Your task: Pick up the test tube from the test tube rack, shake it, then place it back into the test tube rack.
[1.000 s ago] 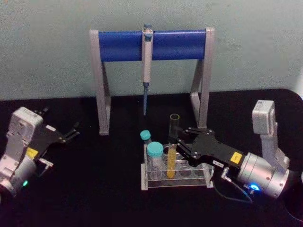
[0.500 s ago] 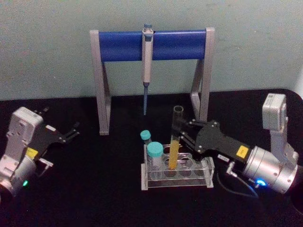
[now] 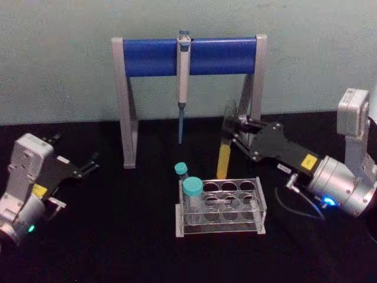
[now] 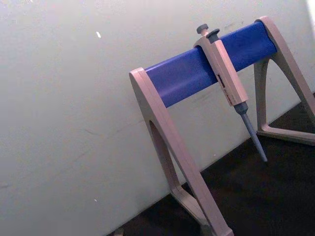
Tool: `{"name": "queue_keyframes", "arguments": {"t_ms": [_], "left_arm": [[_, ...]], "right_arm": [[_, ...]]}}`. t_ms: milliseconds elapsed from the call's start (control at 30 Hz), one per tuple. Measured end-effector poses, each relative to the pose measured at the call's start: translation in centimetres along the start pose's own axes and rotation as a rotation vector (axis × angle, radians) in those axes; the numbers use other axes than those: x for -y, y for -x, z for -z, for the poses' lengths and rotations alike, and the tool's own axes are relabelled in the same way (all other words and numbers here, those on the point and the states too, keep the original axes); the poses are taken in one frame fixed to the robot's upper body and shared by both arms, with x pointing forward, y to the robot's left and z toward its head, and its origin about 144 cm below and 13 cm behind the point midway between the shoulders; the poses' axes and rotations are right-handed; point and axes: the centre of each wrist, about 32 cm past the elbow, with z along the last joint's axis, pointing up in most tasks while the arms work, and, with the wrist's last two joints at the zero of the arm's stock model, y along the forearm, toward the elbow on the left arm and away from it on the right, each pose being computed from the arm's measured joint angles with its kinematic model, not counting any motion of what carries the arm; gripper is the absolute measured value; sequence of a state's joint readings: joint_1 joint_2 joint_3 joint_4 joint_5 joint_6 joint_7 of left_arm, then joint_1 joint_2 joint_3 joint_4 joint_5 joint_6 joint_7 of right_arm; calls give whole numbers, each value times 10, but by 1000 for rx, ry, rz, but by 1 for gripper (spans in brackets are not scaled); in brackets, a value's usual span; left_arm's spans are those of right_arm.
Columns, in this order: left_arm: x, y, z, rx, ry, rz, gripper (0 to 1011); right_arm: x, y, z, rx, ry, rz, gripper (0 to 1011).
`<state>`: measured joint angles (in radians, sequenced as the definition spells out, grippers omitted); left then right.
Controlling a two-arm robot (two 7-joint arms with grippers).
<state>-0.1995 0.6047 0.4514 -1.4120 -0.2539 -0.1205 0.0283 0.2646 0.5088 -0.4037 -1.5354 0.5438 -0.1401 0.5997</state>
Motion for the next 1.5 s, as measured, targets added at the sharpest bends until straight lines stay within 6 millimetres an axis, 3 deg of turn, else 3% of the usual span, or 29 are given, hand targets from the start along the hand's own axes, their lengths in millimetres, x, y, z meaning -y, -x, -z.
{"name": "queue_keyframes", "arguments": {"t_ms": [600,867,1233,1500], "left_arm": [[0,0,0,0,0,0,1001],[0,0,0,0,0,0,1001],[0,0,0,0,0,0,1001],[0,0,0,0,0,0,1001]], "right_arm": [[-6,-9,0,-4,-4,33,228],[5,-9,-1,7,4,80,228],[26,4,-4,3,31,94,228],[14,11,2,-50,16,21,228]]}}
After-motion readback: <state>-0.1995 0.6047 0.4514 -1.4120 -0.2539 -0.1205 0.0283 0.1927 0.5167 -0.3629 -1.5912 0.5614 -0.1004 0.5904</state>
